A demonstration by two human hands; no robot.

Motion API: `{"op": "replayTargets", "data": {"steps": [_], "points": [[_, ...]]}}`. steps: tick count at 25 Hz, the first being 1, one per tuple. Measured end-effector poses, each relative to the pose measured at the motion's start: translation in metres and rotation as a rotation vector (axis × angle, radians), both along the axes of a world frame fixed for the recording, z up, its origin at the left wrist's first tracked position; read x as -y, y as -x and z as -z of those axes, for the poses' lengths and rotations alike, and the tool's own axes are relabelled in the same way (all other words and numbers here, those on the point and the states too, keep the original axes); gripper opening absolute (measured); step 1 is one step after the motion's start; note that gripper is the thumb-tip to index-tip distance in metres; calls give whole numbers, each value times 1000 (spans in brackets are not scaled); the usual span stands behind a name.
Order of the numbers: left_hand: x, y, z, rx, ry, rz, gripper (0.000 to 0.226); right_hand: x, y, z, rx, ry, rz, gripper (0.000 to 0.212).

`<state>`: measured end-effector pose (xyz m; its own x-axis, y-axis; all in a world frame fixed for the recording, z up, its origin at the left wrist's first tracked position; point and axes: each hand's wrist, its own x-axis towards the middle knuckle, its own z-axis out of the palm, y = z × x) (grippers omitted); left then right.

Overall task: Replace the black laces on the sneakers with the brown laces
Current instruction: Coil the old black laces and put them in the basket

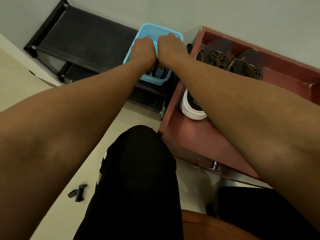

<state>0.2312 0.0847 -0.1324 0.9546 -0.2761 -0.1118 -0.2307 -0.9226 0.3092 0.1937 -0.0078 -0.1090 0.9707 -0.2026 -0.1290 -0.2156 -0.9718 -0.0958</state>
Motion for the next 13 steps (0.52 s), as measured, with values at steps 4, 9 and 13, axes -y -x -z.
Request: {"op": "replayTargets", "data": {"steps": [4,9,13], "points": [[-10,4,-20,50,134,-30,26,0,11,-15,114,-35,-53,23],[-19,50,-53,114,401,86,21,26,65,-58,381,-204,-22,11],[-4,111,-80,139,597,217,23,64,159,-91,522,-270,90,20]]}}
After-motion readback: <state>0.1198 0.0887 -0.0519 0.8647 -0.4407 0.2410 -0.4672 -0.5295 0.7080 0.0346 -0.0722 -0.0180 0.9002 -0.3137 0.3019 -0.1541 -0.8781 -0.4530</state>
